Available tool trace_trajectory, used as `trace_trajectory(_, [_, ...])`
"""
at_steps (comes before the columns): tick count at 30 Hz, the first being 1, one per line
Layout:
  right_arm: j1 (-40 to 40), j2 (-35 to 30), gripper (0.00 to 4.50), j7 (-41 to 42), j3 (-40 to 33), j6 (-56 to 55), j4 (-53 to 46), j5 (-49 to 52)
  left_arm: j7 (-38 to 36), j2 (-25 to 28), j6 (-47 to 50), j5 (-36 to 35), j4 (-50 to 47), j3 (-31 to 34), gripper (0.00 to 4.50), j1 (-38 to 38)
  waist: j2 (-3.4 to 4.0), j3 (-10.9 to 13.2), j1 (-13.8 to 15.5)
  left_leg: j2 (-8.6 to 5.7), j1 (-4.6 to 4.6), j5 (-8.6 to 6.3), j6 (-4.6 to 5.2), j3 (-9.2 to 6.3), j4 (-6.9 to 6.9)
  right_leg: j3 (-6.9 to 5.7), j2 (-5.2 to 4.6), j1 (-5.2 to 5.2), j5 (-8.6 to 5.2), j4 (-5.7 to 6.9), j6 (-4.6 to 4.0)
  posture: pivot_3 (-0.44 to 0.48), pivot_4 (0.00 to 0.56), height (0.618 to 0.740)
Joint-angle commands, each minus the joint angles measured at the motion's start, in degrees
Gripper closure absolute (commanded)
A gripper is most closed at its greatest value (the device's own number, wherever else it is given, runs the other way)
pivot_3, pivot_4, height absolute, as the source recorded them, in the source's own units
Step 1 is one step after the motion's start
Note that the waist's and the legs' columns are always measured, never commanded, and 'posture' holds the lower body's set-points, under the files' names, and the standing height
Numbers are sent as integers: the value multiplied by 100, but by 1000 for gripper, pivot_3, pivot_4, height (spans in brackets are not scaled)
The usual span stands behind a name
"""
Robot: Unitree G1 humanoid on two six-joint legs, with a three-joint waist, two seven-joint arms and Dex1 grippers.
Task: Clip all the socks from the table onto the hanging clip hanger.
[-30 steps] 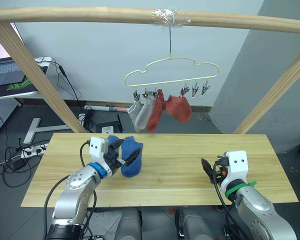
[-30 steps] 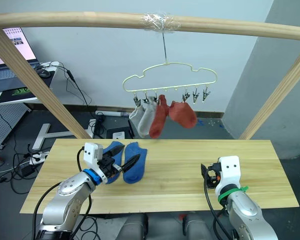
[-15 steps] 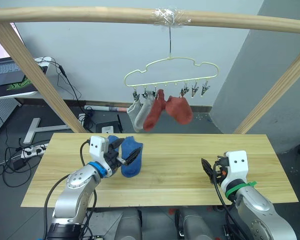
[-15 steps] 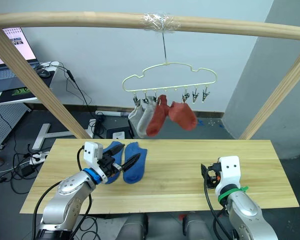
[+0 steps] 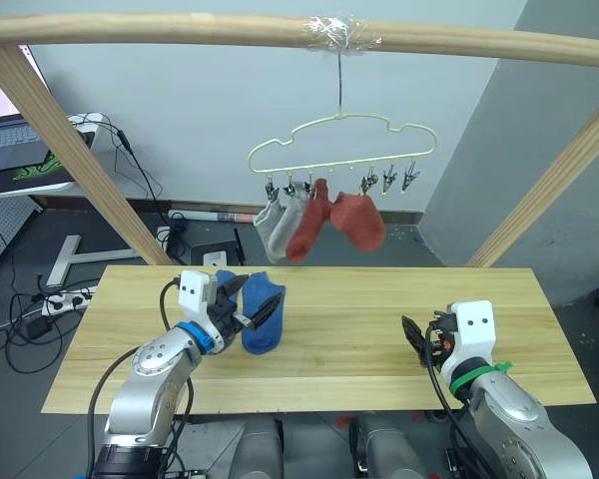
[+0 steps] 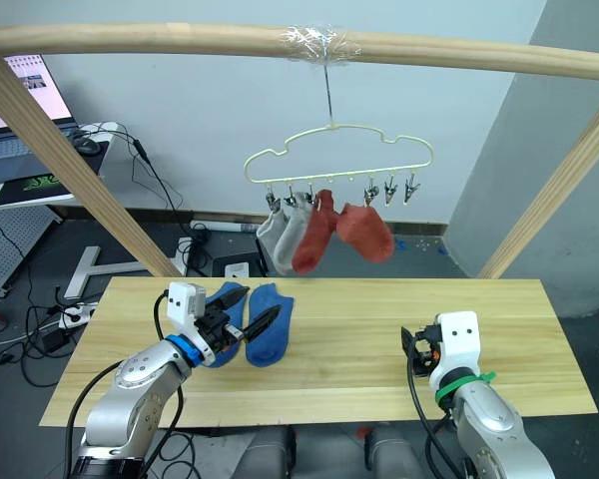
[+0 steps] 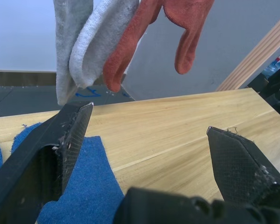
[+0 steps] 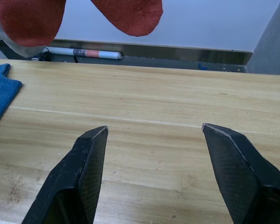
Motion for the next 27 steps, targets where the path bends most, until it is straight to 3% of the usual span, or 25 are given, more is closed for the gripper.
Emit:
trace_trajectory(1, [-19,19,1133,-4,-64,-30,-142,74,-36,24,-84,-39,-117,13,0,-29,0,0,0,0,0,0,0,0,0,0,0,0,0,0,0,95,174,740])
trace_trajectory(18, [-22,43,1133,-6,-26,0,-163,74,-53,39,-76,-41,-127,7,0,-44,0,0,0,0,-1,0,0,1,-5,0,-1,0,0,-7,0,98,174,740])
trace_trajectory(22, [-11,43,2004,2,-22,7,-189,82,-63,40,-82,-39,-115,3,0,-58,0,0,0,0,-1,0,0,1,-6,0,-1,-1,0,-8,0,98,174,740])
trace_trajectory(27, [-33,34,2004,5,-46,30,-176,88,-76,27,-104,-33,-75,-5,0,-82,0,0,0,0,-1,0,0,2,-7,0,-1,-1,0,-9,0,91,168,740])
